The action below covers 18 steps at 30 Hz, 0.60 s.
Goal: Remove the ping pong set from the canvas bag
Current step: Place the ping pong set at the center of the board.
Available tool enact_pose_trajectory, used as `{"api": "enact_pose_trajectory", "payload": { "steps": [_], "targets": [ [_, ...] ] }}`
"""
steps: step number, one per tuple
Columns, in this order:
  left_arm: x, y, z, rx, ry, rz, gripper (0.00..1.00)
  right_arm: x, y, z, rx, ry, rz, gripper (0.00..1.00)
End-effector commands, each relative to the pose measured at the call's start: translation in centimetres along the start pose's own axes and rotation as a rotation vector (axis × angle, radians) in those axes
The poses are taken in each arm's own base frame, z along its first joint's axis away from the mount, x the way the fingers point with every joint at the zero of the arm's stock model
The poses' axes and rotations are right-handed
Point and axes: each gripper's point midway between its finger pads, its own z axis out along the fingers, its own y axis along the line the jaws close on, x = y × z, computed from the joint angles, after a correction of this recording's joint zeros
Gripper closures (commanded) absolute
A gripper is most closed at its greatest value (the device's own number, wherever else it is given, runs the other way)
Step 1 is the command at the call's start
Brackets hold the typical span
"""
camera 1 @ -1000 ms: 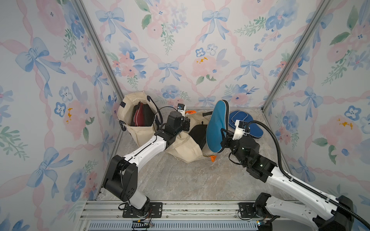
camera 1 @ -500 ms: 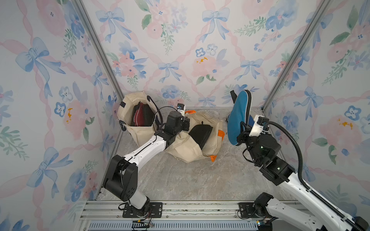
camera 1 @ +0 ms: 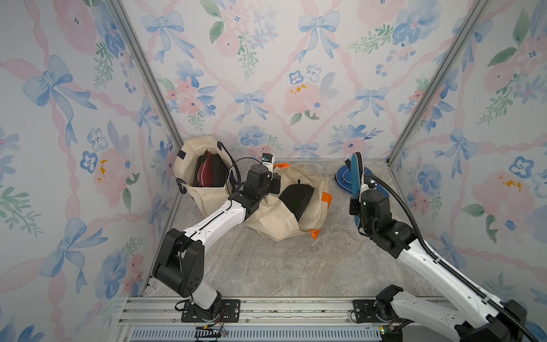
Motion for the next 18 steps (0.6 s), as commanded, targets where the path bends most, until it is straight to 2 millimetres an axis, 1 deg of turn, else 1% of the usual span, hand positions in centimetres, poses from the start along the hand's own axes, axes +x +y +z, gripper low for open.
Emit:
{"api": "enact_pose_trajectory", "payload": {
  "steps": [1, 7, 12, 18],
  "targets": [
    [0.1, 0.1, 0.3, 0.01, 0.008, -0.017, 1.0, -1.6, -0.4, 0.8, 0.072, -0.013, -0.06, 0.97],
    [-0.6, 0.2, -0.2, 0.014, -0.01, -0.023, 1.0, -0.2, 1.6, 2.3, 0.101, 0.035, -0.229, 0.97],
    [-1.0, 0.2, -0.4, 0.021, -0.018, -0.032, 1.0, 1.0, 3.5, 3.2, 0.131, 0.054, -0.38, 0.96],
    [-1.3, 0.6, -0.5, 0.018, -0.024, -0.041, 1.0, 3.4, 5.9, 4.4, 0.152, 0.079, -0.575, 0.96]
  ]
}}
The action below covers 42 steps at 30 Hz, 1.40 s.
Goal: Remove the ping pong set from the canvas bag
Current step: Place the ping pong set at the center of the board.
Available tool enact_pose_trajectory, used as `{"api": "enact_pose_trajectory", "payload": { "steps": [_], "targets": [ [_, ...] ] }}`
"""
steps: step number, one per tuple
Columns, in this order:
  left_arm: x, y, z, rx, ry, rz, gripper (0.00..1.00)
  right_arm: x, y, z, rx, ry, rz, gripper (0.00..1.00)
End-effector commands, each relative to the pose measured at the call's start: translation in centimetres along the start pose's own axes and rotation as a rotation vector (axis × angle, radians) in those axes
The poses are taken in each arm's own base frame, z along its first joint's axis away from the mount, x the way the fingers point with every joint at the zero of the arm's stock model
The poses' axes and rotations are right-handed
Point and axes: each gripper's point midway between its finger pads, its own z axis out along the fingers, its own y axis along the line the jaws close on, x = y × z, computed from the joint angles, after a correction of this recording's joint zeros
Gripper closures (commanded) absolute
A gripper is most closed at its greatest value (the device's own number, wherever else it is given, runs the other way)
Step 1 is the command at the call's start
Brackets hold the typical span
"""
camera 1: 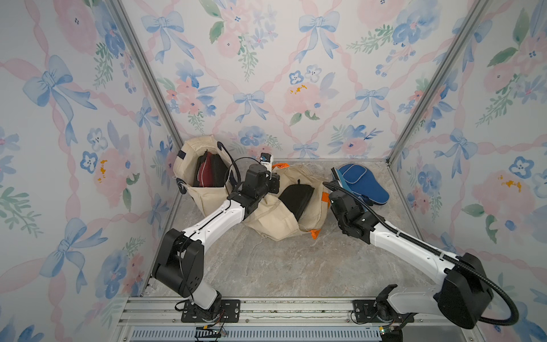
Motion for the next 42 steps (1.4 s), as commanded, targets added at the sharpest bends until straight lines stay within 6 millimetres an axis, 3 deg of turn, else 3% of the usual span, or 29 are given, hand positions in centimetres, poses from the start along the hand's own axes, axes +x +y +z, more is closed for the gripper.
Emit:
{"api": "enact_pose_trajectory", "payload": {
  "steps": [1, 13, 20, 24, 28, 35, 42],
  "targets": [
    [-1.2, 0.2, -0.5, 0.005, -0.026, -0.017, 1.0, -1.9, -0.4, 0.0, 0.098, -0.042, -0.085, 0.96],
    [-1.2, 0.8, -0.4, -0.006, -0.026, -0.022, 1.0, 1.2, 2.7, 2.4, 0.088, 0.031, -0.282, 0.96],
    [-1.3, 1.2, -0.6, -0.017, -0.03, -0.022, 1.0, 3.4, 1.4, 2.7, 0.109, 0.087, -0.252, 0.97],
    [-1.3, 1.2, -0.5, -0.017, -0.03, -0.021, 1.0, 6.2, -0.5, 2.4, 0.123, 0.159, -0.192, 0.97],
    [-1.5, 1.2, -0.6, -0.018, -0.033, -0.02, 1.0, 7.5, -0.4, 1.8, 0.129, 0.193, -0.175, 0.96],
    [-2.3, 1.5, -1.4, -0.035, -0.059, -0.008, 1.0, 10.6, -1.0, 3.3, 0.204, 0.307, -0.203, 0.97],
    [-2.9, 1.4, -1.9, -0.038, -0.074, -0.002, 1.0, 12.0, 0.9, 4.4, 0.189, 0.357, -0.27, 0.96]
  ]
}}
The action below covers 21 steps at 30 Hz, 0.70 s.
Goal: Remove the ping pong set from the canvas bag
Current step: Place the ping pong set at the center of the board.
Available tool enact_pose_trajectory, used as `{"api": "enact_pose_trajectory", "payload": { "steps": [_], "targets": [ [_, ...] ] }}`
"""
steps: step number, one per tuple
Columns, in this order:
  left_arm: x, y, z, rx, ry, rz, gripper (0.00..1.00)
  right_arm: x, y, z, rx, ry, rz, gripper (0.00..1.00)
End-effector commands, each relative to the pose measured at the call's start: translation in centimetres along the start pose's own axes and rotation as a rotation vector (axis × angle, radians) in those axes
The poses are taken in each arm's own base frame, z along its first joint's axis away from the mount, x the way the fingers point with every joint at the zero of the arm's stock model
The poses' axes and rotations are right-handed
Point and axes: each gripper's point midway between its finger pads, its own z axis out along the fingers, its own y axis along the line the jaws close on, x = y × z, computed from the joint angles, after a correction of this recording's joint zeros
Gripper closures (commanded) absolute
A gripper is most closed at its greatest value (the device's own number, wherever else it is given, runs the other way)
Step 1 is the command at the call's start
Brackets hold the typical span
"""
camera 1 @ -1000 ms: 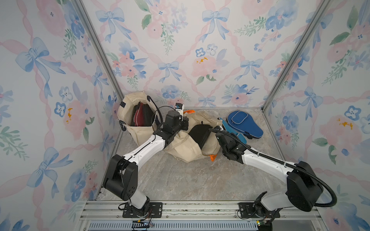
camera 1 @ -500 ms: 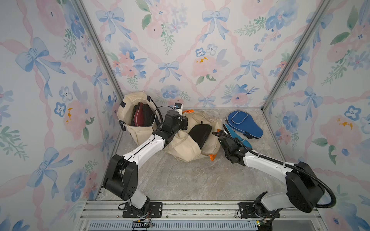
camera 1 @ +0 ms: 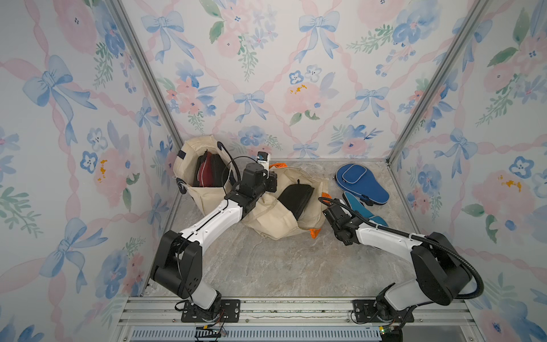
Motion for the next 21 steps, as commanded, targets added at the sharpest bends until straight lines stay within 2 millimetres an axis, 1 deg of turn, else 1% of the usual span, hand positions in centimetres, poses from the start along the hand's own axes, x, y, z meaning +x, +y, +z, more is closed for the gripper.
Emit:
{"api": "enact_pose_trajectory", "payload": {
  "steps": [1, 6, 13, 17, 21],
  "targets": [
    [-2.3, 0.5, -1.4, -0.019, -0.064, 0.005, 1.0, 0.0, 0.0, 0.3, 0.035, 0.023, -0.006, 0.95],
    [-2.5, 0.7, -1.6, -0.024, -0.07, 0.005, 1.0, 0.1, 1.2, 0.7, 0.01, 0.034, -0.019, 0.93],
    [-2.4, 0.9, -1.4, -0.03, -0.067, 0.003, 1.0, 1.4, 2.4, 2.4, 0.014, 0.098, -0.05, 0.89],
    [-2.3, 1.0, -1.3, -0.03, -0.063, 0.001, 1.0, 1.6, 2.2, 2.5, 0.014, 0.108, -0.034, 0.79],
    [-2.2, 1.1, -1.2, -0.03, -0.061, -0.002, 1.0, 2.0, 2.1, 2.8, -0.034, 0.127, 0.017, 0.62]
  ]
}}
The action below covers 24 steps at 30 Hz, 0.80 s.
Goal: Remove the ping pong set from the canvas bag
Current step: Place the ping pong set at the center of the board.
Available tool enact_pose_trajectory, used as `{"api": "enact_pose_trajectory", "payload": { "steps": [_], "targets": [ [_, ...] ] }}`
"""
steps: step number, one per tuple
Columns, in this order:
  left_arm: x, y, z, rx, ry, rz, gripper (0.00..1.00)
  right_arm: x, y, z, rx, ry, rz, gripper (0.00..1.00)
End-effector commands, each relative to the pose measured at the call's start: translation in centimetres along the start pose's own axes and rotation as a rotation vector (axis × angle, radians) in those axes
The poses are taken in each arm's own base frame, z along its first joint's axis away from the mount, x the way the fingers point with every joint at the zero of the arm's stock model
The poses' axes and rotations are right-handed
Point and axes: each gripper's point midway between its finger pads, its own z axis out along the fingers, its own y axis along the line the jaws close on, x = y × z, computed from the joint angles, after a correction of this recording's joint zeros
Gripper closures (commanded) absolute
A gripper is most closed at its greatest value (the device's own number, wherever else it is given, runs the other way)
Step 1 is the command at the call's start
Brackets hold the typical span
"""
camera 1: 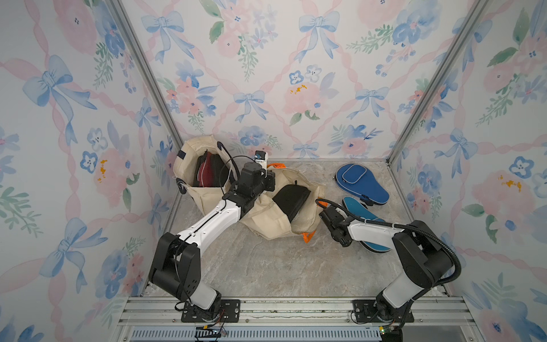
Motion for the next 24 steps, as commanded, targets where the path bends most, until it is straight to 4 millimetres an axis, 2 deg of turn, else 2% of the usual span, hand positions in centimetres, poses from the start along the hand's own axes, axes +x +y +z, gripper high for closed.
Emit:
{"api": "enact_pose_trajectory", "payload": {
  "steps": [1, 5, 8, 13, 16, 19, 24],
  "targets": [
    [-1.6, 0.4, -0.6, -0.009, -0.047, -0.002, 1.0, 0.3, -0.6, 0.5, -0.018, 0.033, 0.04, 0.56],
    [-1.5, 0.5, -0.6, -0.008, -0.045, -0.004, 1.0, 0.2, -0.6, 0.5, -0.076, 0.037, 0.082, 0.35],
    [-1.5, 0.5, -0.6, -0.01, -0.046, -0.002, 1.0, -0.4, 0.0, 0.0, -0.182, 0.015, 0.127, 0.24],
    [-1.5, 0.6, -0.5, -0.012, -0.046, -0.003, 1.0, -1.1, 1.9, -1.4, -0.454, 0.006, 0.186, 0.17],
    [-1.4, 0.7, -0.4, -0.011, -0.044, -0.003, 1.0, -2.0, 2.3, -2.8, -0.598, -0.008, 0.241, 0.15],
    [-1.4, 0.6, -0.4, -0.008, -0.041, -0.003, 1.0, -2.9, 1.6, -3.5, -0.664, 0.004, 0.326, 0.15],
    [-1.2, 0.6, -0.3, -0.006, -0.038, -0.005, 1.0, -5.2, -3.8, -5.5, -0.68, -0.042, 0.604, 0.16]
  ]
}}
